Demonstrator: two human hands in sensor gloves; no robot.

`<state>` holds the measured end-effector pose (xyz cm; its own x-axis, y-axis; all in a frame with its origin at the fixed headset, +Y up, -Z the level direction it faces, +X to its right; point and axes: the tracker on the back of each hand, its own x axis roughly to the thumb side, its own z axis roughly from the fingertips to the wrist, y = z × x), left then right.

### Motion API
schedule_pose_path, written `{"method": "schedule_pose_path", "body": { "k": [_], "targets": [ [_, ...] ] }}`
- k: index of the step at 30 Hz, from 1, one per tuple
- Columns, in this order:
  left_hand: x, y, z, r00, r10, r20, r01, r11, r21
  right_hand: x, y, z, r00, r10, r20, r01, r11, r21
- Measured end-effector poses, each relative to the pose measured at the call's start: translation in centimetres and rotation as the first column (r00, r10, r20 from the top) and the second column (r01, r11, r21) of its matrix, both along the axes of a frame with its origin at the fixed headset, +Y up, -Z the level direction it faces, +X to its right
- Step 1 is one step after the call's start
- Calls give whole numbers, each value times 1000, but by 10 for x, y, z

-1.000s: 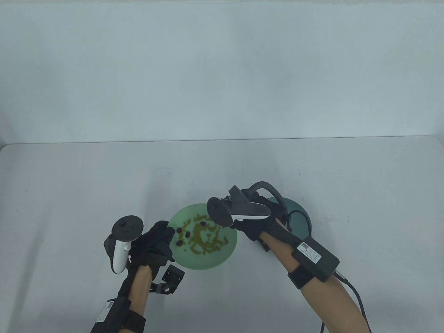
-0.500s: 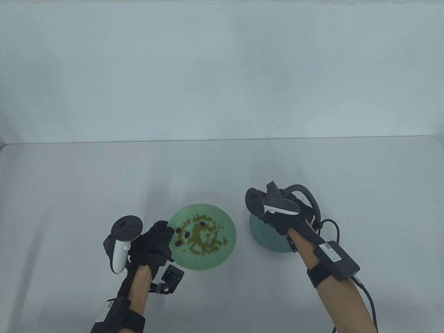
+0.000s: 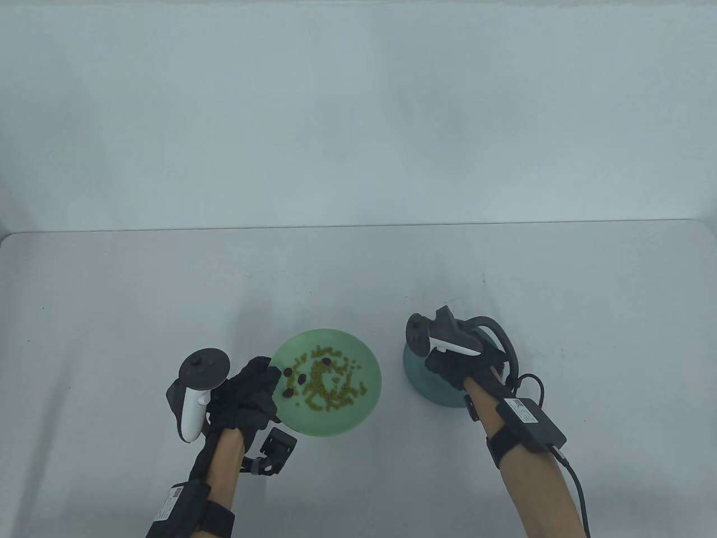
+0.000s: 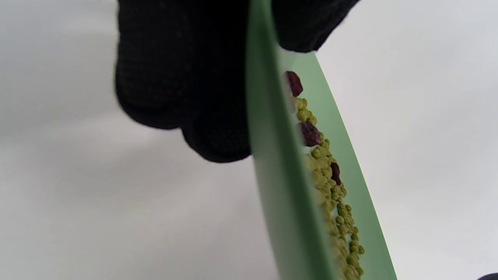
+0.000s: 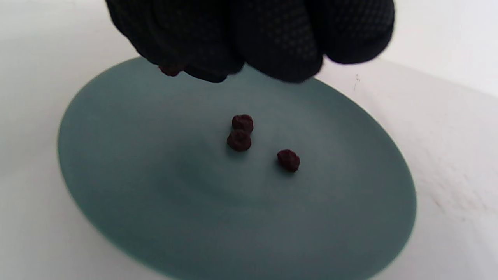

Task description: Pick cranberries with hand pinch into plate

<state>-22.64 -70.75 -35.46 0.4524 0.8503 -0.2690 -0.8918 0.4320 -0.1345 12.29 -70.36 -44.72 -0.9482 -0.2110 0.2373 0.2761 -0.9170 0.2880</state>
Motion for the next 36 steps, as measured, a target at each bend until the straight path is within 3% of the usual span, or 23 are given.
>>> {"method": "schedule_pose_path", "body": {
  "k": [9,15,30,36],
  "targets": [
    [-1,0,0,1000,2,-3,-2,1000,-2,3,-10,-4,1000,2,23,-2,1000,-25],
    [-1,0,0,1000,0,-3,0,1000,-3,7,4,-4,999,-13,31,13,1000,1],
    [1,-1,-1,1000,4,6,-4,1000,1,-20,106,23,994,12,-109,9,981,193],
    [2,-1,-1,1000,6,8,-6,1000,1,-52,128,33,979,12,-204,38,970,239]
  ]
}}
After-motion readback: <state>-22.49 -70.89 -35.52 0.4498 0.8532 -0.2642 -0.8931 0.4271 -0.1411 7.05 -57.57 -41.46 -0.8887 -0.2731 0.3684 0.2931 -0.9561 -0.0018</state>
